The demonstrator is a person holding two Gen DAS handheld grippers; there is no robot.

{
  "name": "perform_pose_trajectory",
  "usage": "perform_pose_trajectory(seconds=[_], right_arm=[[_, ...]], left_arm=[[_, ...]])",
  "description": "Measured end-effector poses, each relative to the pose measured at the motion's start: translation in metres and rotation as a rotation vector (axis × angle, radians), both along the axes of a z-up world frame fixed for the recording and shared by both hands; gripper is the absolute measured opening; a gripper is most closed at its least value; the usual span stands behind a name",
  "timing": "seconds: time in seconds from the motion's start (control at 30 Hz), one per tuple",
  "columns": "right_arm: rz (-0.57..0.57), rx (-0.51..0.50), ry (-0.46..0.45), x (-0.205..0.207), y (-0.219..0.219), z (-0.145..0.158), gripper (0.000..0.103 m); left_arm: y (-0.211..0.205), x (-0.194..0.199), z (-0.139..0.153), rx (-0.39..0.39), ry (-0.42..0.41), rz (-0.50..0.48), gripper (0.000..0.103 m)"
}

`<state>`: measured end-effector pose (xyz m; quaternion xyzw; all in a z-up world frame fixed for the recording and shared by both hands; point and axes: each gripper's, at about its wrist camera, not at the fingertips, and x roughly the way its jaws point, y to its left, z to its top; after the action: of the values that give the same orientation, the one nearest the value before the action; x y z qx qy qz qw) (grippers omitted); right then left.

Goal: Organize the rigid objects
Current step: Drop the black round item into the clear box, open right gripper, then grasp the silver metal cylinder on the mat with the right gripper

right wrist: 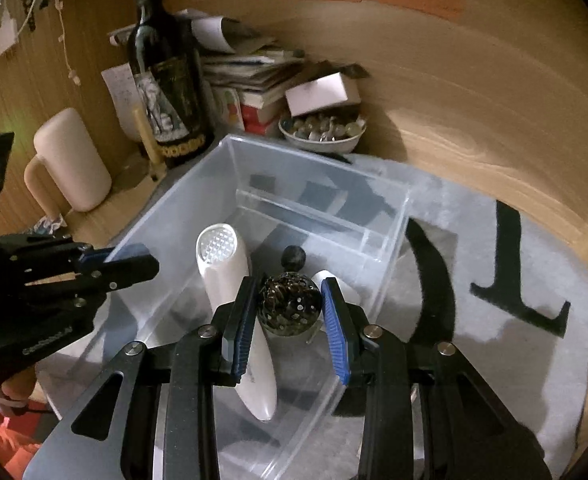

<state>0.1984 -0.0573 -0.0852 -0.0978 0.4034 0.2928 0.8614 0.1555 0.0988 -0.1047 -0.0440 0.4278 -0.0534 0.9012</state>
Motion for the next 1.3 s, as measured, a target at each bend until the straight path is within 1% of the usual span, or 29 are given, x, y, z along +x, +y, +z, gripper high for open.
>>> perform_pose_trajectory(seconds=[0.13,0.23,0.4,0.53,0.63,0.73,0.9,1.0,1.13,1.3], right_arm=[[-0.013,-0.01,-0.002,0.002,0.001,-0.001,0.03],[-0.015,0.001,0.003,0.001,-0.002,0.001,0.032],[-0.025,0.015,-0.034,-0.005,-0.01,0.013,0.033],[-0.055,0.021,-0.07,-0.009,-0.023,0.024,0.035],[-0.1,0.015,-0.099,-0.011,-0.039,0.032,0.036],[-0.164,0.012,-0.121,-0.014,-0.058,0.038,0.042],[-0.273,-0.004,-0.134,-0.018,-0.092,0.042,0.042],[-0.339,-0.026,-0.121,-0.02,-0.114,0.037,0.042],[-0.396,-0.045,-0.077,-0.021,-0.135,0.023,0.042],[-0.44,-0.034,0.014,-0.024,-0.148,-0.007,0.042]], left_arm=[[0.0,0.0,0.0,-0.002,-0.002,0.002,0.01],[0.0,0.0,0.0,0.001,0.0,-0.001,0.01],[0.0,0.0,0.0,0.0,-0.001,0.001,0.01],[0.0,0.0,0.0,-0.001,-0.001,0.002,0.01],[0.0,0.0,0.0,0.001,-0.001,0.0,0.01],[0.0,0.0,0.0,0.003,-0.001,0.0,0.01],[0.0,0.001,0.0,0.002,-0.001,0.0,0.01],[0.0,0.001,0.0,0.003,-0.002,0.0,0.01],[0.0,0.0,0.0,0.004,0.0,-0.002,0.01],[-0.001,0.001,0.0,0.011,0.001,-0.003,0.01]])
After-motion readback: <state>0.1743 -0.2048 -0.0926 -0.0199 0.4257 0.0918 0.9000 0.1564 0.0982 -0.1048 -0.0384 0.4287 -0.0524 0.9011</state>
